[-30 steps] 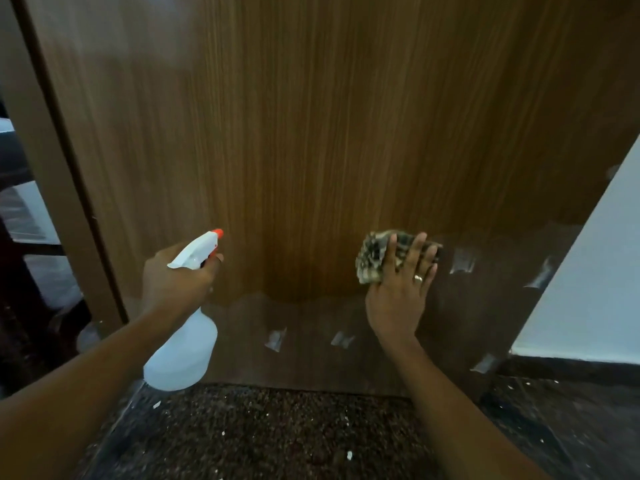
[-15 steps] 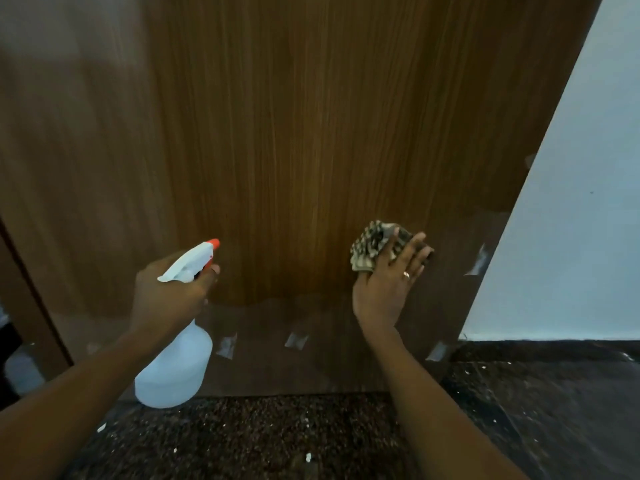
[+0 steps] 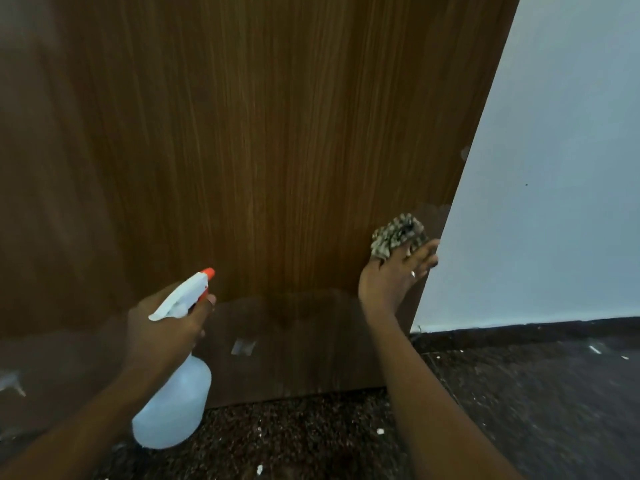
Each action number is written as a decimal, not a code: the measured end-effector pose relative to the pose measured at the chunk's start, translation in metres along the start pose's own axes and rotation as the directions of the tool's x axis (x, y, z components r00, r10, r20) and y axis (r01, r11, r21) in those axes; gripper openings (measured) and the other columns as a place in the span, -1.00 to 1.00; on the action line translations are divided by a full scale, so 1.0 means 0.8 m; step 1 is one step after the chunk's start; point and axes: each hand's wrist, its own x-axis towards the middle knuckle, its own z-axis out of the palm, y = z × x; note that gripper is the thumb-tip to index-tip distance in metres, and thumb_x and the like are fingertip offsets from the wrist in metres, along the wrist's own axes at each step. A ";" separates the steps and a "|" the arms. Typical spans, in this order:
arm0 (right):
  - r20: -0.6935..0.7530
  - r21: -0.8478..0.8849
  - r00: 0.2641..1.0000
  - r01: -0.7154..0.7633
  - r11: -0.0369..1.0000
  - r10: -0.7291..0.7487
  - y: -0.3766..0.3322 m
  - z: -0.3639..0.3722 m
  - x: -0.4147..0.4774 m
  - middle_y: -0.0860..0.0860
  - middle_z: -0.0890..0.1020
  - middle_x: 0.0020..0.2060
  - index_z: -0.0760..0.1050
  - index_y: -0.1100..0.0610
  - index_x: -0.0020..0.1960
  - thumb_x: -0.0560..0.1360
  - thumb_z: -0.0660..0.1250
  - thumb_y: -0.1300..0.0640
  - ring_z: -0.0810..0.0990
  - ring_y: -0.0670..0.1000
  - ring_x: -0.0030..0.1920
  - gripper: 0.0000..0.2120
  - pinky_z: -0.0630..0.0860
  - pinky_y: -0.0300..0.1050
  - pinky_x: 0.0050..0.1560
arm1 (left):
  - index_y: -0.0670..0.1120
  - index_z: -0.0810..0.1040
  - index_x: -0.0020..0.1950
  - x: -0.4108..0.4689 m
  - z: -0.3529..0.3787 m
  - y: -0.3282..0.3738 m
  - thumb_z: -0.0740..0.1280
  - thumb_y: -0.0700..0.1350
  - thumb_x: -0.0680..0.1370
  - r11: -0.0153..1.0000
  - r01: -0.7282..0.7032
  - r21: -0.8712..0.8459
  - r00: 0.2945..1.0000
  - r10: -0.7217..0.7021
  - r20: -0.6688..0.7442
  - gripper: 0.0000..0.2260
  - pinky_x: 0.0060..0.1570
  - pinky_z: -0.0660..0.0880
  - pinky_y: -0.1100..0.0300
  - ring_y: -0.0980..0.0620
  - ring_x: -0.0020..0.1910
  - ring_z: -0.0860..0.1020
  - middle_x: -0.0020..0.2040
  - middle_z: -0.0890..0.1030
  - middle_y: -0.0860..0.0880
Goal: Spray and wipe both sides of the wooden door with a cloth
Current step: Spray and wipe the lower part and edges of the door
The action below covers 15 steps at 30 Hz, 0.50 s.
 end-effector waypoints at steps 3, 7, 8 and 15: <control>-0.036 -0.048 0.979 0.198 0.979 -0.199 -0.022 -0.005 0.010 0.13 -0.30 0.59 -0.17 -0.02 0.63 0.62 0.25 -0.03 -0.35 0.25 0.56 -0.23 -0.27 0.17 0.54 | 0.04 0.58 0.15 -0.012 0.022 -0.014 0.46 -0.09 0.44 0.999 0.019 -0.026 1.000 -0.019 0.013 -0.70 -0.22 0.58 0.02 -0.14 -0.33 0.62 -0.31 0.68 0.02; 0.039 -0.129 0.881 0.472 0.872 -0.471 0.025 0.010 -0.025 0.16 -0.24 0.59 -0.17 -0.06 0.62 0.57 0.24 -0.01 -0.33 0.25 0.56 -0.21 -0.15 0.24 0.56 | 0.03 0.61 0.13 -0.024 0.047 -0.022 0.47 -0.10 0.43 1.000 0.014 -0.026 1.000 -0.014 0.027 -0.73 -0.17 0.58 0.05 -0.13 -0.28 0.63 -0.24 0.69 -0.01; 0.051 -0.137 0.901 0.433 0.891 -0.430 0.041 0.011 -0.027 0.14 -0.26 0.59 -0.20 -0.07 0.62 0.56 0.23 -0.01 -0.34 0.24 0.56 -0.20 -0.13 0.25 0.56 | -0.01 0.62 0.14 -0.027 0.051 -0.025 0.48 -0.10 0.43 1.000 0.021 -0.022 0.999 -0.020 0.027 -0.72 -0.13 0.59 0.02 -0.13 -0.24 0.64 -0.18 0.69 -0.05; -0.097 0.196 0.995 0.032 0.980 -0.013 0.014 -0.046 0.074 0.05 -0.11 0.62 -0.11 0.05 0.63 0.66 0.09 0.00 -0.06 0.16 0.60 -0.37 0.11 0.24 0.54 | 0.01 0.65 -0.04 -0.049 0.069 -0.040 0.48 -0.11 0.42 0.998 0.055 0.010 0.997 -0.055 0.051 -0.86 -0.17 0.57 0.09 -0.02 -0.25 0.63 -0.35 0.66 0.07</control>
